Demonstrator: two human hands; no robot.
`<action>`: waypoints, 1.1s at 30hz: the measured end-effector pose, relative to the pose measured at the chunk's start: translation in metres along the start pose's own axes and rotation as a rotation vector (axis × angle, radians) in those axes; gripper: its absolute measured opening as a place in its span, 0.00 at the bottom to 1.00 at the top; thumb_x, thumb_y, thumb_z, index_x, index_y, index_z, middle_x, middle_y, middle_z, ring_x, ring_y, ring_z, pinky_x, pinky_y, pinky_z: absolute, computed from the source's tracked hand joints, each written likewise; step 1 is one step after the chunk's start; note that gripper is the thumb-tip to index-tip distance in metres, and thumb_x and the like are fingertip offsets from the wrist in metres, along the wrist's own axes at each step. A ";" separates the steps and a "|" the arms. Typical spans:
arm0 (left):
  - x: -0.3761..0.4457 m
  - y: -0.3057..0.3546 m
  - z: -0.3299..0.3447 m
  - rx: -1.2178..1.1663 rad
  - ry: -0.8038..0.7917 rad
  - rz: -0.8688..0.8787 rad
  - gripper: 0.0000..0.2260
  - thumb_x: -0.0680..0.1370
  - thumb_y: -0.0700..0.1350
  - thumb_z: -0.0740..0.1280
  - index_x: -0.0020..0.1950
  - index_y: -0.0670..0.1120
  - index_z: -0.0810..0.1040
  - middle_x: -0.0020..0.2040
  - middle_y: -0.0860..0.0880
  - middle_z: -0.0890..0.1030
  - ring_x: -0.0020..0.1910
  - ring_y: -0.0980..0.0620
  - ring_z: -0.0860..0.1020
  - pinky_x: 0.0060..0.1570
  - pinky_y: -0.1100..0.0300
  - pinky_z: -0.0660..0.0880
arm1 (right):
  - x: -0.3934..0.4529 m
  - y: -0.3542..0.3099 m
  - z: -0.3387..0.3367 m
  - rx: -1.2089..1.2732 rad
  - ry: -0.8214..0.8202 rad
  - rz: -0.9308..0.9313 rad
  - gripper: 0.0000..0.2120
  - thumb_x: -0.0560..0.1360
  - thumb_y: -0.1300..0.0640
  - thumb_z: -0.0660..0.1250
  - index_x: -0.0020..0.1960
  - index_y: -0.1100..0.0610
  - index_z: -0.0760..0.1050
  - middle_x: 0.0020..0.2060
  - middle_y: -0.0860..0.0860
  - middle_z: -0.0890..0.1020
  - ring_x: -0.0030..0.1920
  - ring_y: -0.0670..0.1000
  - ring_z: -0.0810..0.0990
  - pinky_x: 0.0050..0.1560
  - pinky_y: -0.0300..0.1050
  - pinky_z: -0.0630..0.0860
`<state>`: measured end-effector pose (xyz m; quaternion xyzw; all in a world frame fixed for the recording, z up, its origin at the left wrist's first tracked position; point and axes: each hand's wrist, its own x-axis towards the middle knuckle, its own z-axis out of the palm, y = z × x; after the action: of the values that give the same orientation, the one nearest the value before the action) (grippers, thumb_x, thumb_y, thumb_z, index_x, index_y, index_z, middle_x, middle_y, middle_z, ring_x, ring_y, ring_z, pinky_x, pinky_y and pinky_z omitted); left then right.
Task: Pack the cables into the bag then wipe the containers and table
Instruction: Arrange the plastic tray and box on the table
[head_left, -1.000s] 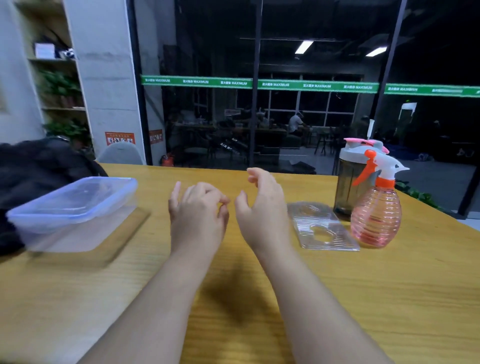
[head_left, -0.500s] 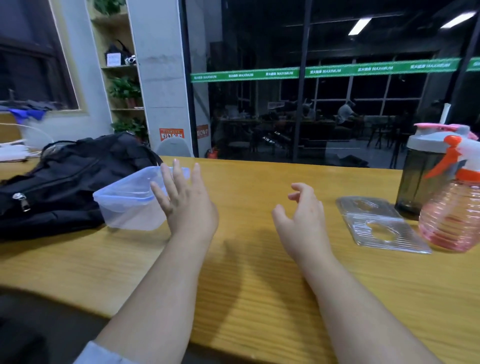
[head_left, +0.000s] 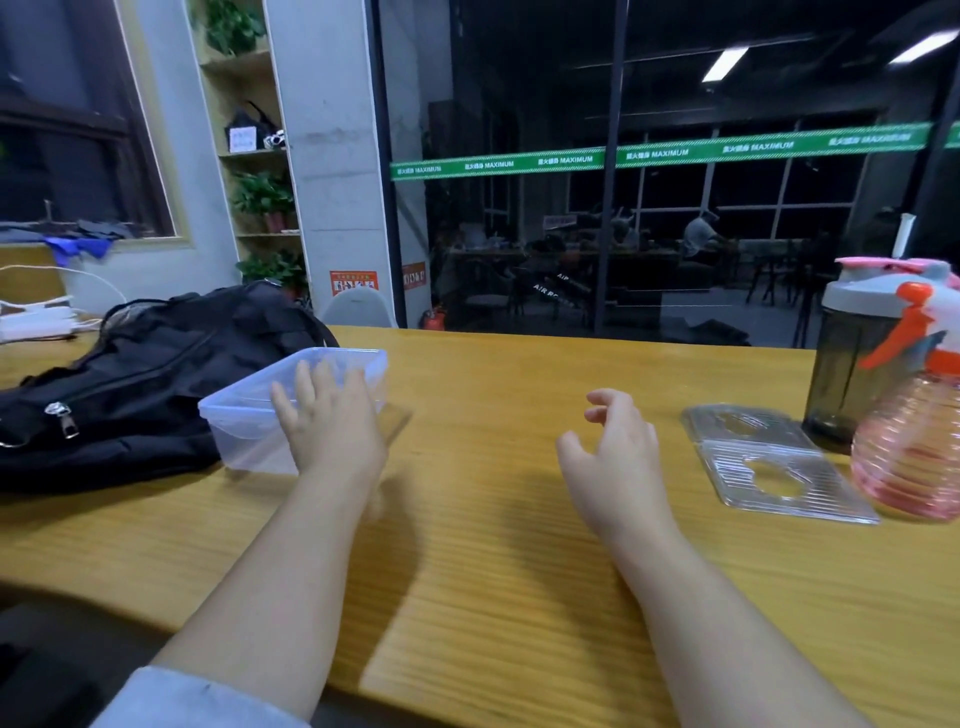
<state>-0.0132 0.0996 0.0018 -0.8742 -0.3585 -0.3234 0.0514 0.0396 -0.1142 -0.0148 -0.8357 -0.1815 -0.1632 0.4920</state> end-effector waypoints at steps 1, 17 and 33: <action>0.001 -0.004 0.001 0.023 -0.051 -0.037 0.24 0.75 0.40 0.60 0.70 0.49 0.63 0.72 0.43 0.62 0.74 0.44 0.53 0.71 0.44 0.47 | 0.000 0.000 0.001 0.003 -0.007 0.002 0.21 0.77 0.56 0.61 0.69 0.52 0.62 0.61 0.47 0.71 0.64 0.47 0.64 0.51 0.39 0.63; 0.018 -0.022 0.017 -0.258 0.112 0.021 0.23 0.72 0.28 0.60 0.63 0.48 0.76 0.55 0.45 0.73 0.58 0.42 0.64 0.55 0.53 0.60 | -0.002 -0.001 0.004 -0.005 -0.040 0.003 0.20 0.77 0.57 0.61 0.69 0.53 0.63 0.59 0.47 0.72 0.63 0.47 0.66 0.51 0.39 0.63; -0.018 0.039 0.017 -0.641 0.284 0.660 0.15 0.68 0.26 0.63 0.42 0.44 0.81 0.39 0.49 0.75 0.43 0.50 0.65 0.42 0.57 0.68 | -0.001 0.001 0.009 0.023 -0.032 0.024 0.19 0.75 0.57 0.63 0.65 0.55 0.66 0.54 0.47 0.72 0.60 0.50 0.71 0.62 0.45 0.68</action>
<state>0.0119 0.0657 -0.0163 -0.8604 0.0663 -0.5001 -0.0724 0.0402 -0.1068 -0.0196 -0.8347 -0.1813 -0.1417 0.5003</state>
